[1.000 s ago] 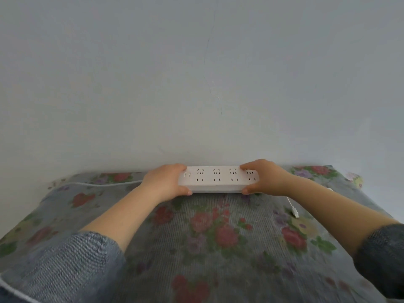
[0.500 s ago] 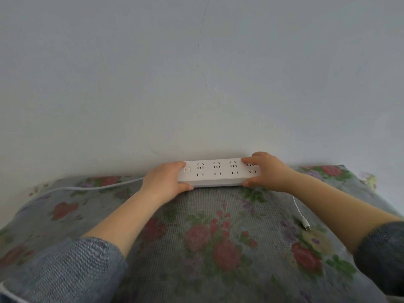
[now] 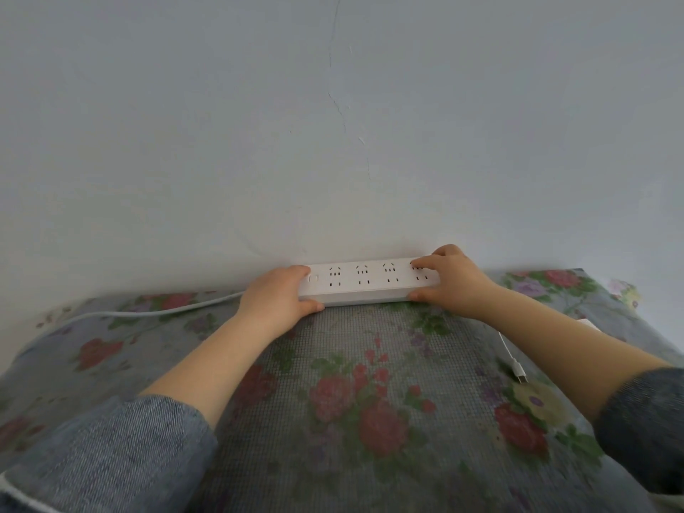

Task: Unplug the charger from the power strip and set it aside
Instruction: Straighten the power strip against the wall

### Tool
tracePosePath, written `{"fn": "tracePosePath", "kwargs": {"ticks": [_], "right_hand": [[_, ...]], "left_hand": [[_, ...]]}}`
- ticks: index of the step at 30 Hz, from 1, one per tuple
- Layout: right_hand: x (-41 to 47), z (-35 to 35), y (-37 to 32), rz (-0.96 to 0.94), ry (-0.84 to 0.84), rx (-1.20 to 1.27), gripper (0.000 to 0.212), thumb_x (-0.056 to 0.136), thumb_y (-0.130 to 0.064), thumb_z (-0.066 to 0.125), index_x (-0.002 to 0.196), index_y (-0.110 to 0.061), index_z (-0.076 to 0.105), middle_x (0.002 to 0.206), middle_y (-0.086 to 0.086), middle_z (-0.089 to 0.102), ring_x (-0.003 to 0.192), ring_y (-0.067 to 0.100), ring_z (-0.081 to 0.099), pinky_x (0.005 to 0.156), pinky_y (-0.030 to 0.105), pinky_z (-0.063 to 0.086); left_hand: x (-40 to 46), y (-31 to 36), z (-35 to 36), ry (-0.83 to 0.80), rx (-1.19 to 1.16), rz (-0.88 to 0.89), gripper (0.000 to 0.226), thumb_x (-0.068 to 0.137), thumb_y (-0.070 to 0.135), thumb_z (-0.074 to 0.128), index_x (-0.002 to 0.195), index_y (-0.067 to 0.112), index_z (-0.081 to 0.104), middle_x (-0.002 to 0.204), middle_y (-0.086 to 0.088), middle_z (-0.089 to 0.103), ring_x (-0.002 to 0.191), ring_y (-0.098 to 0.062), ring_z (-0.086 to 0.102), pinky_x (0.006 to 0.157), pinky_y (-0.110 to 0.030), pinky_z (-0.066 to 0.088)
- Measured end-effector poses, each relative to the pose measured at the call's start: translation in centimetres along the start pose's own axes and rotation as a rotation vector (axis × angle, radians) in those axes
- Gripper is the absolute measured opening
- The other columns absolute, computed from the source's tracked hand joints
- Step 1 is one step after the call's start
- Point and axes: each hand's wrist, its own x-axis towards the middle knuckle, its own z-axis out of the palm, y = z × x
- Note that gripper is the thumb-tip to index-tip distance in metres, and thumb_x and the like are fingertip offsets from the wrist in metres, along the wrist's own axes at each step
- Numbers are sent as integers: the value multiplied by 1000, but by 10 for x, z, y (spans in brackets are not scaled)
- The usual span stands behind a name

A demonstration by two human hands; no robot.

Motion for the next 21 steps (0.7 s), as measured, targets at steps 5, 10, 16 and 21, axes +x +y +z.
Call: {"fn": "tracePosePath", "kwargs": {"ticks": [5, 10, 16, 21], "right_hand": [[-4, -1, -3, 9, 0, -24, 63, 77, -37, 70, 133, -21, 48, 137, 9, 35, 119, 25, 44, 100, 32, 34], [-13, -8, -9, 4, 7, -58, 68, 79, -36, 69, 137, -18, 40, 140, 10, 35, 121, 28, 45, 102, 37, 36], [-27, -20, -15, -26, 2, -102, 68, 80, -36, 69, 137, -16, 39, 139, 11, 40, 125, 27, 42, 105, 40, 36], [-41, -30, -15, -30, -20, -127, 63, 80, -36, 68, 135, -17, 42, 135, 9, 46, 122, 25, 44, 101, 39, 39]], "left_hand": [[-1, 1, 2, -13, 0, -13, 69, 78, 47, 69, 136, 20, 44, 135, -9, 53, 121, -29, 50, 92, -37, 43], [-4, 6, -1, -44, 41, -34, 69, 78, 51, 67, 134, 17, 43, 133, -11, 53, 117, -31, 52, 90, -41, 48], [-10, 11, -9, -70, 56, -66, 73, 75, 55, 67, 133, 17, 43, 131, -14, 51, 116, -33, 52, 93, -43, 47], [-18, 28, -16, -12, 86, -31, 71, 78, 56, 63, 134, 19, 41, 129, -13, 51, 115, -33, 51, 92, -42, 46]]}}
